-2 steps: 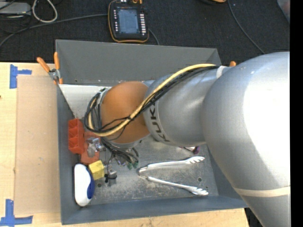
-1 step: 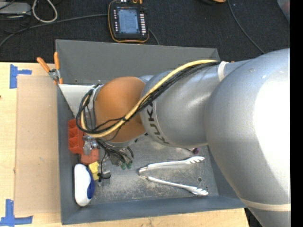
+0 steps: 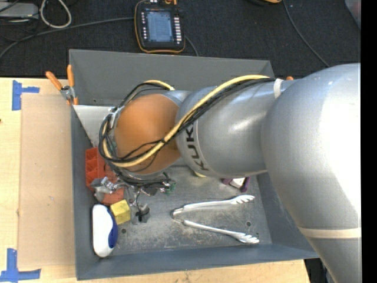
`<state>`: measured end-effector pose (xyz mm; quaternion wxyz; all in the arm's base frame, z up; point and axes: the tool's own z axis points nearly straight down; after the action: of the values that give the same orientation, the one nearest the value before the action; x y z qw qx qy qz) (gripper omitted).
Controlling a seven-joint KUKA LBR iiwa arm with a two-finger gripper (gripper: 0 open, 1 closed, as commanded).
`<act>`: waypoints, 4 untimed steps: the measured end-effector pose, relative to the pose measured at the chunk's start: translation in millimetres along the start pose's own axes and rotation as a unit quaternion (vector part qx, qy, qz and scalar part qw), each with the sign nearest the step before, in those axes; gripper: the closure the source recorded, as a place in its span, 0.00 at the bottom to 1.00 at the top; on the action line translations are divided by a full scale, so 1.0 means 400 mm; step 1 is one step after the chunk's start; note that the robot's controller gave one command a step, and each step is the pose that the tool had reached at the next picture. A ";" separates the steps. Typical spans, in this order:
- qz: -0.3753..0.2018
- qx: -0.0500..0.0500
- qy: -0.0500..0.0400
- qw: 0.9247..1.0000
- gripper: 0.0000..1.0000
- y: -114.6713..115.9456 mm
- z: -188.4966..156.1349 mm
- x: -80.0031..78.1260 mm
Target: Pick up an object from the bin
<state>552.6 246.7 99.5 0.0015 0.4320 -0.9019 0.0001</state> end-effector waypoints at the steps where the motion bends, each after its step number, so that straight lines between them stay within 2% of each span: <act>1: -0.024 -0.001 -0.001 1.000 0.00 -0.018 0.076 -0.006; 2: -0.190 0.002 -0.005 0.982 1.00 -0.010 0.071 -0.011; 3: -0.190 0.002 -0.005 0.982 1.00 -0.010 0.071 -0.011; 4: -0.189 0.000 -0.003 0.982 1.00 -0.007 0.021 -0.006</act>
Offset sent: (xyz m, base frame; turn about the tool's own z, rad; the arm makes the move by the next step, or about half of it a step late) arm 0.0040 0.0007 -0.0295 -0.3901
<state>556.3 247.0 91.2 -0.0008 0.5946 -0.8040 -0.0015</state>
